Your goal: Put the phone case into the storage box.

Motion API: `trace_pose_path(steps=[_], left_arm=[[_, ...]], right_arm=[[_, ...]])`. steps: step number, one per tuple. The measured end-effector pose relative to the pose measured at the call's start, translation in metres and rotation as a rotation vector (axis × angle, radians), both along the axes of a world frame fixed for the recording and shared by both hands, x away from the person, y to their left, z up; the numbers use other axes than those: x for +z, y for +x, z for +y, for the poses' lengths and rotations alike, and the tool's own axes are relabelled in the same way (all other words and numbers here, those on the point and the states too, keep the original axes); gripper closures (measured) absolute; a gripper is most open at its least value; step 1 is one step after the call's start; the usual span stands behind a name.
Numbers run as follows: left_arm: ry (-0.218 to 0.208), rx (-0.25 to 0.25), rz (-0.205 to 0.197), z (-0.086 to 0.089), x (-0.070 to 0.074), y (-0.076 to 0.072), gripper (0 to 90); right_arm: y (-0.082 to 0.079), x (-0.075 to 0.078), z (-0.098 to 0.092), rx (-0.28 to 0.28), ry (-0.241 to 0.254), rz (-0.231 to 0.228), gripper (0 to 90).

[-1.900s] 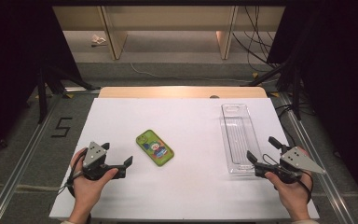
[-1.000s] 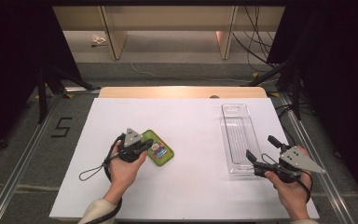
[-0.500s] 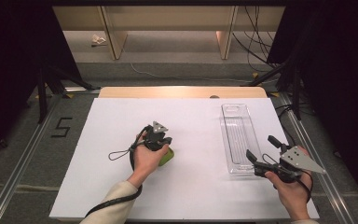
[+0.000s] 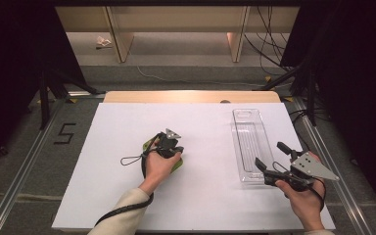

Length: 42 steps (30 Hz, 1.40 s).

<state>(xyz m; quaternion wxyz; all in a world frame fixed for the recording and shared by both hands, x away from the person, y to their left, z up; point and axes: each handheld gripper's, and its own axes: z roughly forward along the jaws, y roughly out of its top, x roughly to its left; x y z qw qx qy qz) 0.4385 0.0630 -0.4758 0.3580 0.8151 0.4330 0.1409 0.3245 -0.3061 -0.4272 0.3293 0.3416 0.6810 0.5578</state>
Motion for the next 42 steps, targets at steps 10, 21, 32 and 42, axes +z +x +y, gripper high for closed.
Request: trace_pose_path(steps=[10, 21, 32, 42], left_arm=[[0.005, 0.004, 0.02, -0.006, -0.003, 0.004, 90.0], [0.016, -0.007, 0.042, -0.009, -0.01, 0.005, 90.0], [0.034, -0.016, 0.062, -0.007, -0.009, 0.001, 90.0], [0.047, -0.025, 0.085, 0.009, -0.007, -0.015, 90.0]], right_arm=[[0.002, -0.002, 0.002, 0.024, -0.013, 0.027, 10.7], [0.004, 0.0, 0.013, 0.071, -0.013, 0.025, 12.3], [0.004, 0.0, 0.013, 0.072, -0.011, 0.034, 12.6], [0.004, -0.001, 0.015, 0.075, -0.021, 0.042, 12.7]])
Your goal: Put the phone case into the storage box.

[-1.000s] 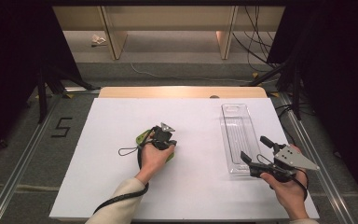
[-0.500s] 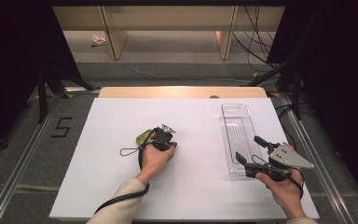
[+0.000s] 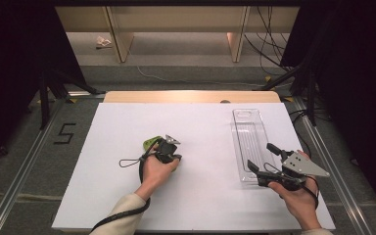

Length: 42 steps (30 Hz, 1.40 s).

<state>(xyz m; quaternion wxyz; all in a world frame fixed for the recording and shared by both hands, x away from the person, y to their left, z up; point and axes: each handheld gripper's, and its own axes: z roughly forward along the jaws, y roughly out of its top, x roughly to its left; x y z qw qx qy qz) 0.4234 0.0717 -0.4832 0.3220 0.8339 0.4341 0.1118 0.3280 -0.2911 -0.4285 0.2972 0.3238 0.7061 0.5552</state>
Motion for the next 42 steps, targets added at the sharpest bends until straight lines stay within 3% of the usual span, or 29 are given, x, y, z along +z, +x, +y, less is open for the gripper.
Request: trace_pose_path(steps=[18, 26, 37, 42], left_arm=[[0.037, 0.025, 0.012, 0.043, 0.001, -0.025, 90.0], [0.061, 0.037, 0.026, 0.06, 0.003, -0.029, 90.0], [0.075, 0.031, 0.038, 0.067, 0.004, -0.029, 88.9], [0.076, 0.01, 0.052, 0.068, 0.006, -0.029, 81.1]], right_arm=[[-0.001, 0.0, -0.001, -0.009, -0.001, 0.001, 13.0], [-0.001, -0.001, -0.001, -0.008, -0.002, 0.002, 13.1], [-0.001, -0.001, -0.001, -0.011, -0.002, 0.002, 13.2], [-0.001, -0.001, -0.001, -0.011, -0.001, 0.002, 13.3]])
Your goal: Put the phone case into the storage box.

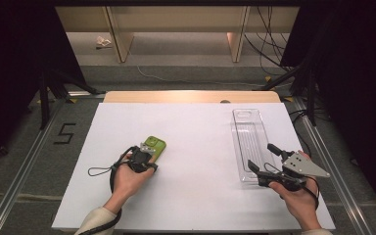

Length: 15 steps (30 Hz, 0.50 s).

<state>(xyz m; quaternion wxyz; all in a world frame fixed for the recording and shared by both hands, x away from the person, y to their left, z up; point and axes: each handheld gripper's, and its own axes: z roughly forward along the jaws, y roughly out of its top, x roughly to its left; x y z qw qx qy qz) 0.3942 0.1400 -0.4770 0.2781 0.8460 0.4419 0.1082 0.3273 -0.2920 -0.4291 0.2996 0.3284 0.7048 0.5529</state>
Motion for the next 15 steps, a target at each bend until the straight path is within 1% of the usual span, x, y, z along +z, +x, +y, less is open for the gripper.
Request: trace_pose_path(steps=[2, 5, 6, 8, 9, 10, 11, 13, 14, 15], left_arm=[[-0.005, -0.01, 0.006, 0.0, 0.003, -0.001, 76.4], [0.0, -0.009, -0.004, 0.002, 0.011, -0.001, 67.1], [-0.003, 0.0, -0.009, 0.002, 0.014, 0.0, 64.4], [0.005, 0.019, -0.022, 0.005, 0.02, 0.002, 59.9], [0.013, 0.025, -0.022, 0.007, 0.022, 0.004, 57.7], [0.028, 0.032, -0.008, 0.008, 0.024, 0.007, 54.0], [0.043, 0.028, 0.001, 0.009, 0.024, 0.01, 48.1], [0.072, 0.034, 0.0, 0.012, 0.025, 0.015, 41.0], [0.089, 0.031, 0.002, 0.012, 0.025, 0.018, 31.8], [0.102, 0.027, 0.015, 0.013, 0.026, 0.021, 31.8]], right_arm=[[0.0, 0.0, 0.0, 0.0, -0.001, -0.002, 13.3], [0.0, 0.001, 0.0, 0.0, -0.001, -0.002, 13.2], [0.0, 0.001, 0.0, -0.001, -0.001, -0.002, 13.3], [0.0, 0.001, 0.0, -0.002, -0.002, -0.001, 13.2], [0.0, 0.001, 0.0, -0.002, -0.001, -0.003, 13.3], [-0.001, 0.001, 0.0, -0.002, -0.002, -0.002, 13.2], [-0.001, 0.001, 0.0, -0.002, 0.0, -0.003, 13.2], [-0.001, 0.002, -0.001, -0.004, 0.002, -0.004, 13.3], [0.0, 0.002, -0.001, -0.004, 0.0, -0.006, 13.2], [0.0, 0.002, -0.001, -0.004, 0.0, -0.006, 13.2]])
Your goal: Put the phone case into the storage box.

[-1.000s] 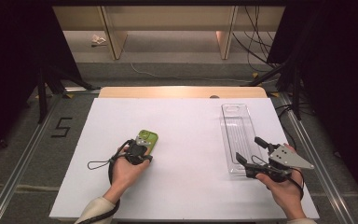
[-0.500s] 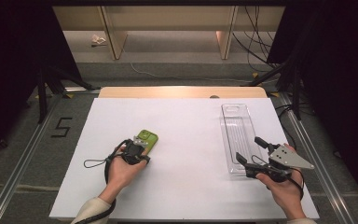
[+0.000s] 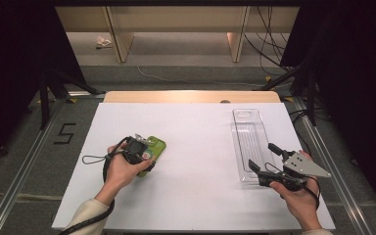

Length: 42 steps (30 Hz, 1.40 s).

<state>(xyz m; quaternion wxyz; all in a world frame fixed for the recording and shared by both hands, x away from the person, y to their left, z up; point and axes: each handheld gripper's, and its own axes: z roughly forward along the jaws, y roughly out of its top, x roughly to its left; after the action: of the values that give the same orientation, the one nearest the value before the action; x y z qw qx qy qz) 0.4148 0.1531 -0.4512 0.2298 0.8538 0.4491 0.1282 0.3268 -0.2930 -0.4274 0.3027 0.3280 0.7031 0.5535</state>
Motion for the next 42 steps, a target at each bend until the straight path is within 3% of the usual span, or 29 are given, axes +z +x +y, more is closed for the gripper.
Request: trace_pose_path(steps=[3, 5, 9, 12, 14, 18, 33, 42], left_arm=[[0.006, 0.005, 0.056, 0.002, 0.0, 0.008, 18.2], [0.008, 0.018, 0.067, 0.003, 0.0, 0.014, 15.4], [0.036, 0.034, 0.13, 0.004, -0.002, 0.024, 4.9], [0.056, 0.04, 0.129, 0.004, -0.003, 0.029, 0.0], [0.038, 0.041, 0.138, 0.004, -0.003, 0.032, 0.0], [0.043, 0.053, 0.155, 0.002, -0.006, 0.035, 0.0], [0.119, 0.035, 0.255, -0.005, -0.012, 0.049, 0.0], [0.165, 0.031, 0.293, -0.005, -0.017, 0.054, 0.5]], right_arm=[[0.0, 0.0, 0.0, -0.003, 0.001, 0.001, 13.2], [0.0, 0.0, -0.001, -0.003, 0.001, 0.001, 13.2], [0.0, 0.0, -0.001, -0.004, 0.001, -0.001, 13.2], [0.0, 0.001, -0.001, -0.006, -0.001, -0.001, 13.2], [0.0, 0.001, -0.002, -0.007, -0.001, -0.002, 13.2], [0.0, 0.0, -0.001, -0.007, -0.001, 0.002, 13.3], [0.0, 0.0, -0.002, -0.011, -0.002, 0.001, 13.3], [0.0, 0.0, -0.001, -0.013, -0.003, 0.001, 13.3]])
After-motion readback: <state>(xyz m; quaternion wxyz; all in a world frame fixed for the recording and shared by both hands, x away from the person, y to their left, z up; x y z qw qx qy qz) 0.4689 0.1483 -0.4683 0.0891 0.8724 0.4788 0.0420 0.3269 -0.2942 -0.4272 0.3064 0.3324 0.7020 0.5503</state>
